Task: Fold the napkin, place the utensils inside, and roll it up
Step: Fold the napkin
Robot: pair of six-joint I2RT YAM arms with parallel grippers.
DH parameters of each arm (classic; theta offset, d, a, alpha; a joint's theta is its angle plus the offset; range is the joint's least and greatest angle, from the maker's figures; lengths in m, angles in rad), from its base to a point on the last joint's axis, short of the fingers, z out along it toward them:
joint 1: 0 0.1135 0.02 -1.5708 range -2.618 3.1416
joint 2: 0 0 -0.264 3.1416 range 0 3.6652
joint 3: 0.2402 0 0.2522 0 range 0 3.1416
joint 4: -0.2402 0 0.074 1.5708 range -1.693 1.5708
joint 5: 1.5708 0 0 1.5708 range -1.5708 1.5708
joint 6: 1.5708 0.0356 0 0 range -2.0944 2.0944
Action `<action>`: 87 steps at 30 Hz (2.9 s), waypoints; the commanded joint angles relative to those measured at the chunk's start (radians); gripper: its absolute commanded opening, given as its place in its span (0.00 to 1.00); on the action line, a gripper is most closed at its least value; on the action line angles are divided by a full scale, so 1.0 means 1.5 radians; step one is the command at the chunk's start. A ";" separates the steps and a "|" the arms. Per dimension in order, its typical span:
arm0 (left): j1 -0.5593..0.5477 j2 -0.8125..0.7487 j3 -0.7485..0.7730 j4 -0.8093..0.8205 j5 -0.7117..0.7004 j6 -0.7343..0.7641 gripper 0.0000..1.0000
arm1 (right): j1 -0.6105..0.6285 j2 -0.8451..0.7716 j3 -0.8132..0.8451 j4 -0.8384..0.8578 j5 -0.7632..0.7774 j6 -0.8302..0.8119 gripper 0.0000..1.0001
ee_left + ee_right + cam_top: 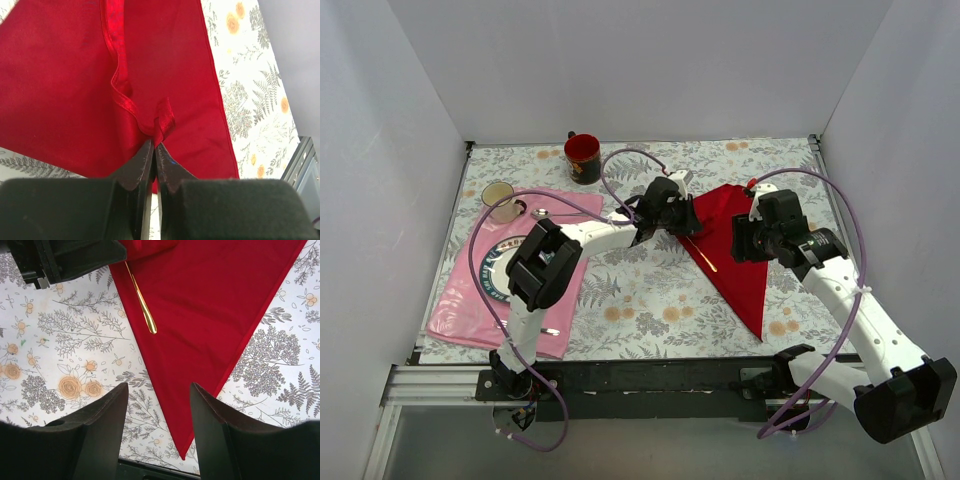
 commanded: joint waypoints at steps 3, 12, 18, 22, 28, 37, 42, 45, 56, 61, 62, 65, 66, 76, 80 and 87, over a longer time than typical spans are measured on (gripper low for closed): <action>-0.009 -0.055 -0.007 0.015 -0.008 -0.002 0.07 | -0.001 0.005 -0.018 0.015 0.010 0.017 0.60; -0.014 -0.045 -0.024 0.018 0.031 -0.010 0.12 | -0.002 0.005 -0.034 0.019 0.016 0.021 0.60; -0.015 -0.043 -0.029 0.021 0.126 -0.046 0.47 | -0.008 0.014 -0.051 0.044 0.044 0.042 0.60; -0.015 -0.078 -0.022 0.024 0.194 -0.071 0.61 | -0.044 0.040 -0.057 0.052 0.026 0.035 0.60; 0.014 -0.153 -0.022 -0.048 0.182 -0.055 0.64 | -0.063 0.069 -0.044 0.103 -0.047 0.027 0.61; 0.031 -0.122 -0.037 -0.070 0.200 -0.088 0.50 | -0.065 0.185 -0.063 0.218 -0.265 0.050 0.61; 0.054 -0.149 -0.073 -0.066 0.209 -0.101 0.51 | -0.065 0.231 -0.084 0.252 -0.293 0.026 0.62; 0.066 -0.176 -0.093 -0.053 0.216 -0.109 0.51 | -0.064 0.265 -0.079 0.251 -0.293 0.021 0.59; 0.092 -0.234 -0.125 -0.051 0.234 -0.112 0.55 | -0.064 0.325 -0.103 0.290 -0.299 0.013 0.50; 0.099 -0.240 -0.128 -0.050 0.240 -0.112 0.56 | -0.065 0.338 -0.096 0.288 -0.282 0.007 0.43; 0.099 -0.240 -0.129 -0.051 0.241 -0.112 0.56 | -0.065 0.345 -0.095 0.288 -0.280 0.005 0.42; 0.100 -0.243 -0.130 -0.051 0.245 -0.112 0.56 | -0.066 0.358 -0.089 0.289 -0.285 0.003 0.38; 0.102 -0.243 -0.130 -0.050 0.245 -0.112 0.56 | -0.066 0.360 -0.087 0.289 -0.287 0.003 0.34; 0.110 -0.245 -0.131 -0.050 0.253 -0.111 0.56 | -0.066 0.346 -0.064 0.249 -0.241 -0.019 0.15; 0.111 -0.242 -0.133 -0.043 0.258 -0.119 0.56 | -0.066 0.350 -0.062 0.246 -0.234 -0.022 0.13; 0.112 -0.242 -0.131 -0.056 0.257 -0.111 0.56 | -0.066 0.355 -0.063 0.242 -0.222 -0.028 0.13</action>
